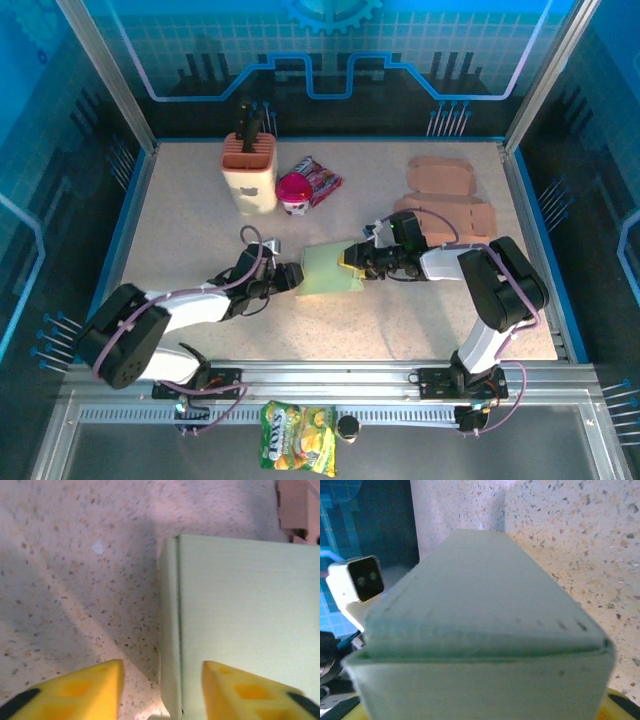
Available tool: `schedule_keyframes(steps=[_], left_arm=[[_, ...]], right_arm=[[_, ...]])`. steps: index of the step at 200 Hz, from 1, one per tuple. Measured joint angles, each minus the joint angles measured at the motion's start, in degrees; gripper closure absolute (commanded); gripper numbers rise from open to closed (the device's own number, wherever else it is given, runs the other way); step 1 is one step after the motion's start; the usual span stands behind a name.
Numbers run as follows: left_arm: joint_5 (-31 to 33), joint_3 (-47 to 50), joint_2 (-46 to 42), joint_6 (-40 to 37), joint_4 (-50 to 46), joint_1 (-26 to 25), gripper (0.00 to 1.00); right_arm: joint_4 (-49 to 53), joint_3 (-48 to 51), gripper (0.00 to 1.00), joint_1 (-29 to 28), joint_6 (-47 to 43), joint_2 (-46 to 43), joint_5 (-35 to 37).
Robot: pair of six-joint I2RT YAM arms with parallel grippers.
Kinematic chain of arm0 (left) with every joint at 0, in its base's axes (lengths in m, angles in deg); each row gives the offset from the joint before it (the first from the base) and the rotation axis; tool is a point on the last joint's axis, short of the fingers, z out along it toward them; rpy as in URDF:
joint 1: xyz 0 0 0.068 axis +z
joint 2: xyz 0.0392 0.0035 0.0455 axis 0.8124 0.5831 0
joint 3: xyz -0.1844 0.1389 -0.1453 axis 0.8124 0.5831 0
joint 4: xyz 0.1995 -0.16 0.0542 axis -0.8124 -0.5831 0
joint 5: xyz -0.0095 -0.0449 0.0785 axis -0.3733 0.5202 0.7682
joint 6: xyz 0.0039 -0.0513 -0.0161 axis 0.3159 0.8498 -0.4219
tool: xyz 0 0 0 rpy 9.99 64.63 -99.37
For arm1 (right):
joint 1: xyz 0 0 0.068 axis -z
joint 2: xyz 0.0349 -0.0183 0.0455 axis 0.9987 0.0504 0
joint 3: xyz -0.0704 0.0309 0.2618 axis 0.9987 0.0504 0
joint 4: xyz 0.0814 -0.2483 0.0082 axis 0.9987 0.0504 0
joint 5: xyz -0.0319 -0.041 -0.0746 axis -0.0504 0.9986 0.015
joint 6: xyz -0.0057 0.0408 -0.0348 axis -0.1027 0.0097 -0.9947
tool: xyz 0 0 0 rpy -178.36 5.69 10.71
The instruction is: Fold the paper box
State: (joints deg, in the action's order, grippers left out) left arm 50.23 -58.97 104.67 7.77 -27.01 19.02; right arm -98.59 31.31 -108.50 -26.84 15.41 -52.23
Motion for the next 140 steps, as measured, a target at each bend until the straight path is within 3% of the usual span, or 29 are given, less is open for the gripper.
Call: schedule_keyframes(steps=[33, 85, 140], left_arm=[[9.2, -3.3, -6.7, -18.3, -3.9, -13.5, 0.38], [24.5, -5.0, -4.8, -46.3, -3.2, -25.3, 0.31], [31.9, -6.4, 6.3, -65.0, 3.0, -27.1, 0.25]], right_arm=[[2.5, 0.0, 0.65, 2.2, 1.6, -2.3, -1.3], [9.0, 0.0, 0.66, 6.6, 2.5, -5.7, -4.7], [16.3, -0.2, 0.65, 8.8, 2.6, -10.1, -7.5]])
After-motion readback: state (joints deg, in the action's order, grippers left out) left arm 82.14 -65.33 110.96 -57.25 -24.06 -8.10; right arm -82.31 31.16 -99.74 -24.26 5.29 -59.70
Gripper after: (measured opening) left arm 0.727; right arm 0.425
